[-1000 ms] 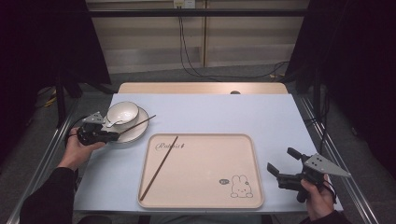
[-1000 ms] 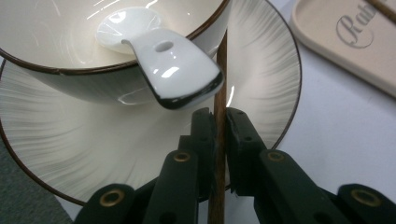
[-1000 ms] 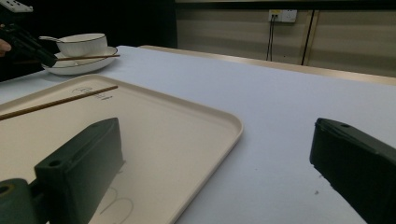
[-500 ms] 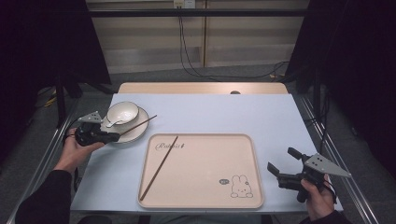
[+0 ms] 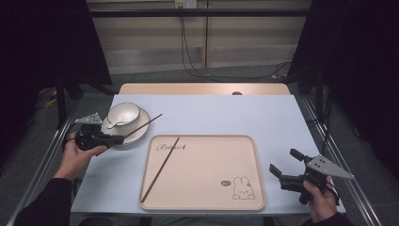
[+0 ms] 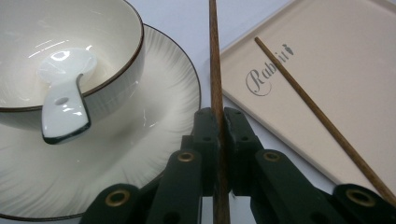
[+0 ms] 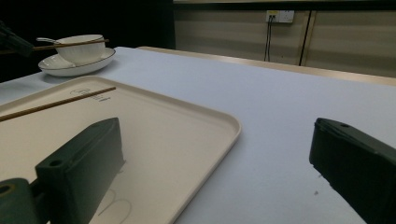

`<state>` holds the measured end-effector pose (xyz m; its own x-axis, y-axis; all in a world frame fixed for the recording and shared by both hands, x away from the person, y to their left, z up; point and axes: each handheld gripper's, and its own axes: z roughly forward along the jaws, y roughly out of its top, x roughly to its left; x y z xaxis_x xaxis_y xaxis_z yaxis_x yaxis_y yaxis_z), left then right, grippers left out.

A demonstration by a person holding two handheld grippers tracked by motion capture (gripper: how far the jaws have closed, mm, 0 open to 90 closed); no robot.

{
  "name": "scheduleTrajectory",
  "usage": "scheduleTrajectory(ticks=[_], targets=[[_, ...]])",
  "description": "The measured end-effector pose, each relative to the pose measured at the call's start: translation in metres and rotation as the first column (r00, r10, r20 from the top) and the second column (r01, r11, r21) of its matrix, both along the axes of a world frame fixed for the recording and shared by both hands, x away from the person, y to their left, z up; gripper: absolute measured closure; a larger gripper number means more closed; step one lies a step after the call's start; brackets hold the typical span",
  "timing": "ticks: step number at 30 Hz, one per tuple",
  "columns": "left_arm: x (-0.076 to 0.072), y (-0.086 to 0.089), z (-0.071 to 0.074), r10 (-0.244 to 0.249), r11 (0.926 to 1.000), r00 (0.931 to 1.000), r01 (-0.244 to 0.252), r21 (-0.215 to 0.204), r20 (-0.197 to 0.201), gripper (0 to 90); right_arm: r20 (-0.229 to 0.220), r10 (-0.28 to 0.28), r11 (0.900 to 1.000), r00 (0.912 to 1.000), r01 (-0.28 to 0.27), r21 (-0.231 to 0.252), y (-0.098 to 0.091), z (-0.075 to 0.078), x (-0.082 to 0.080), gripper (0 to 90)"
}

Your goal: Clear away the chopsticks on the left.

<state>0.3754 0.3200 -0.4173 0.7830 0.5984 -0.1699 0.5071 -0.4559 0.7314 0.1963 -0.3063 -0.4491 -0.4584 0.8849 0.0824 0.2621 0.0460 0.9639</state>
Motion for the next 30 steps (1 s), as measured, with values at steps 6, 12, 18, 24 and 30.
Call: scheduleTrajectory(ticks=[6, 12, 18, 24, 30], targets=[[-0.012, -0.002, 0.000, 0.021, 0.9993, 0.9996, -0.022, -0.029, -0.021, 84.6, -0.002, 0.002, 1.0000, 1.0000, -0.002, 0.001, 0.000, 0.000, 0.000, 2.5], [-0.025, -0.010, -0.001, 0.031, 0.9978, 0.9990, -0.033, -0.058, -0.032, 84.5, -0.001, 0.003, 1.0000, 1.0000, -0.003, 0.001, 0.000, 0.000, 0.000, 2.5], [-0.037, -0.024, 0.005, 0.007, 0.9974, 0.9990, -0.010, -0.071, -0.044, 84.5, 0.002, 0.005, 1.0000, 1.0000, -0.005, 0.002, 0.000, 0.000, 0.000, 2.5], [-0.048, -0.034, 0.007, -0.014, 0.9958, 0.9989, 0.010, -0.091, -0.044, 84.5, 0.001, 0.006, 1.0000, 1.0000, -0.006, 0.006, 0.000, 0.000, 0.000, 2.5], [-0.061, -0.039, 0.006, 0.008, 0.9944, 0.9986, -0.013, -0.105, -0.051, 84.6, 0.001, 0.010, 0.9999, 0.9999, -0.010, 0.001, 0.000, 0.000, 0.000, 2.5]])
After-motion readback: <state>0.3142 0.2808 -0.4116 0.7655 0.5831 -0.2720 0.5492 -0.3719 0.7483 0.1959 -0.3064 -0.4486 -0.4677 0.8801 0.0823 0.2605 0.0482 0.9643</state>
